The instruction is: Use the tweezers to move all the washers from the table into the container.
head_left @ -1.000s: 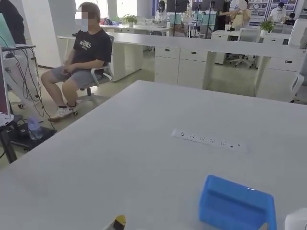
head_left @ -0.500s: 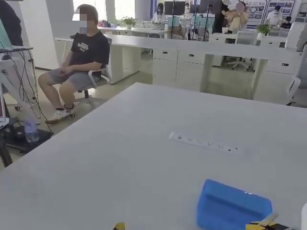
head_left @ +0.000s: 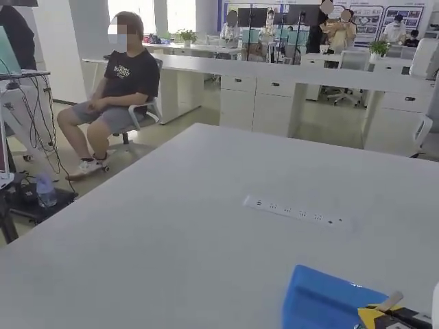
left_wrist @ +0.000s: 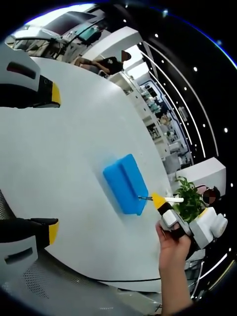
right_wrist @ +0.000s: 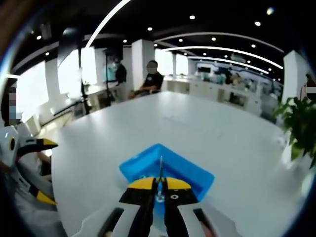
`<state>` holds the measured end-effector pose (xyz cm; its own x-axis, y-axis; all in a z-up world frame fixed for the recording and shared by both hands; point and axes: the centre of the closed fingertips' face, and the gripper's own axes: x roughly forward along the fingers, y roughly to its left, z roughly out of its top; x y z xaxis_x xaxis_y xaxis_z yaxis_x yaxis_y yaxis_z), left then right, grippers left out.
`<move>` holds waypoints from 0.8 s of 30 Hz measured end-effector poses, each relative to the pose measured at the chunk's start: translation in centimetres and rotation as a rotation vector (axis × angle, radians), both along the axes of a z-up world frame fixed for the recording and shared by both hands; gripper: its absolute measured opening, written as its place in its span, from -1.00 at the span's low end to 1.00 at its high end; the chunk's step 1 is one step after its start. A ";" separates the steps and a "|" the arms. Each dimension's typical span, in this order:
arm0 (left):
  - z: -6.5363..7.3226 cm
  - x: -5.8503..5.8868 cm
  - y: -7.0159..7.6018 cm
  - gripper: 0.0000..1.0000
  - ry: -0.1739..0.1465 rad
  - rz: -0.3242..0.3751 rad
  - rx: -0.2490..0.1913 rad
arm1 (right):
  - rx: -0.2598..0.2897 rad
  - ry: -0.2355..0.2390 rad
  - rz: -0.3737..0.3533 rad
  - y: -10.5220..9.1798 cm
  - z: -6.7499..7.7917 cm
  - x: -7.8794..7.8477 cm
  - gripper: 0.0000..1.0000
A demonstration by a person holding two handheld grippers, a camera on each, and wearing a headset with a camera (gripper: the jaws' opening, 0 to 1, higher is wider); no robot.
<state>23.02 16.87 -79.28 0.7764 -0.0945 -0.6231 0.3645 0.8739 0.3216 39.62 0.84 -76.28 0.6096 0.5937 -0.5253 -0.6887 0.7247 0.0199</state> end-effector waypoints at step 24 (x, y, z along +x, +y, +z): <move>-0.8 -0.1 0.2 0.88 0.038 0.003 0.013 | -0.094 0.087 -0.044 -1.1 -5.5 1.0 -0.95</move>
